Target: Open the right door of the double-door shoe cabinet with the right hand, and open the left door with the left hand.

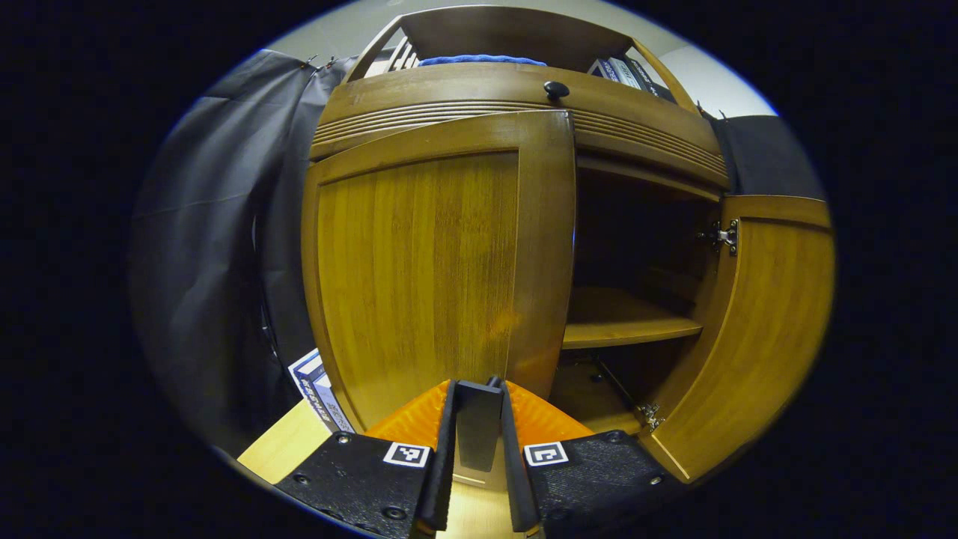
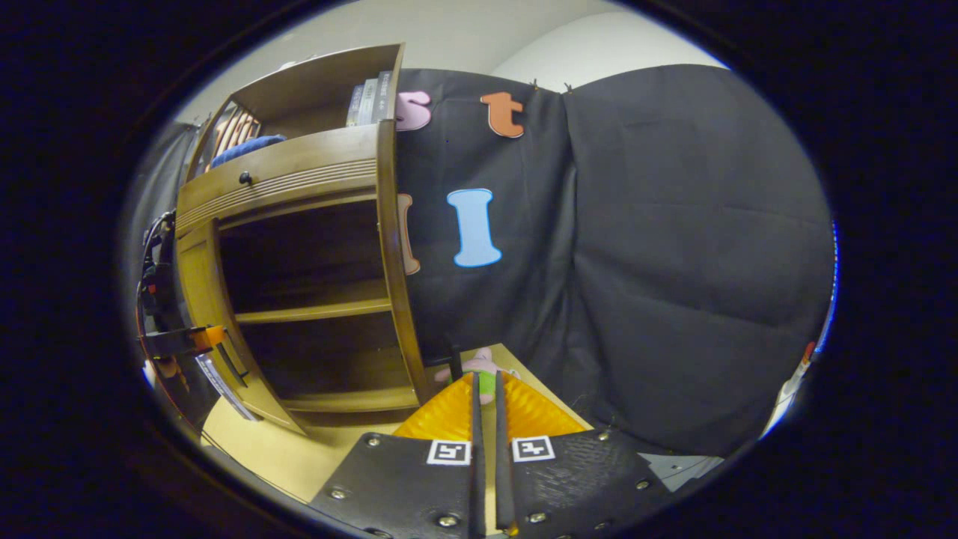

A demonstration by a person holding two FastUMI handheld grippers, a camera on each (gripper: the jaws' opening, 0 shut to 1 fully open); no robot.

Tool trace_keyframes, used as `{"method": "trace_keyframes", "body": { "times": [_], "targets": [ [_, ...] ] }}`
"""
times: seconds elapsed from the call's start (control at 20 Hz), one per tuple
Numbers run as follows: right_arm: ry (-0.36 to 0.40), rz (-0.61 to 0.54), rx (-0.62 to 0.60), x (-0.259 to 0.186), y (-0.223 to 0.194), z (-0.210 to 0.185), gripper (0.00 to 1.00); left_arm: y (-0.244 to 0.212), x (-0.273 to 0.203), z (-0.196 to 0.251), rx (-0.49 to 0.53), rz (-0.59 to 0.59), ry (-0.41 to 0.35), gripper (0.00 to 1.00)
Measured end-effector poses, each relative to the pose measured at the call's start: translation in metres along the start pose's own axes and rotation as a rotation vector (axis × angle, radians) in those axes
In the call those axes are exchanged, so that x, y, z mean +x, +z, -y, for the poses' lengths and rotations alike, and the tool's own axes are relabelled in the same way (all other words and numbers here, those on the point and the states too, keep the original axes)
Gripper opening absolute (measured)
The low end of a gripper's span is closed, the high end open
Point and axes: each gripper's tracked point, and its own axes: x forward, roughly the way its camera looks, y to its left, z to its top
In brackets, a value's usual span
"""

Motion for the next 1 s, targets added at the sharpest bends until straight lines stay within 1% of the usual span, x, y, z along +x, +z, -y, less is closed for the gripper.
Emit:
{"method": "trace_keyframes", "body": {
  "times": [0.1, 0.35, 0.55, 0.7, 0.75, 0.95, 1.0],
  "targets": [
    [0.025, -0.005, -0.005, -0.002, -0.001, -0.006, 0.06, -0.001, -0.007, -0.004, -0.002, 0.001, 0.004, 0.31],
    [0.098, -0.02, -0.019, -0.003, -0.007, -0.035, 0.06, -0.003, -0.026, -0.015, -0.007, -0.002, 0.012, 0.31],
    [0.158, -0.041, -0.03, -0.001, -0.015, -0.059, 0.06, -0.005, -0.042, -0.027, -0.01, -0.012, 0.023, 0.27],
    [0.203, -0.051, -0.036, 0.001, -0.019, -0.077, 0.06, -0.007, -0.052, -0.036, -0.015, -0.019, 0.038, 0.29],
    [0.219, -0.056, -0.037, 0.002, -0.02, -0.083, 0.06, -0.007, -0.056, -0.04, -0.018, -0.022, 0.044, 0.24],
    [0.285, -0.069, -0.045, 0.008, -0.023, -0.112, 0.06, -0.009, -0.069, -0.053, -0.042, -0.033, 0.074, 0.25],
    [0.302, -0.071, -0.048, 0.008, -0.025, -0.119, 0.06, -0.009, -0.073, -0.055, -0.047, -0.035, 0.084, 0.19]
  ]
}}
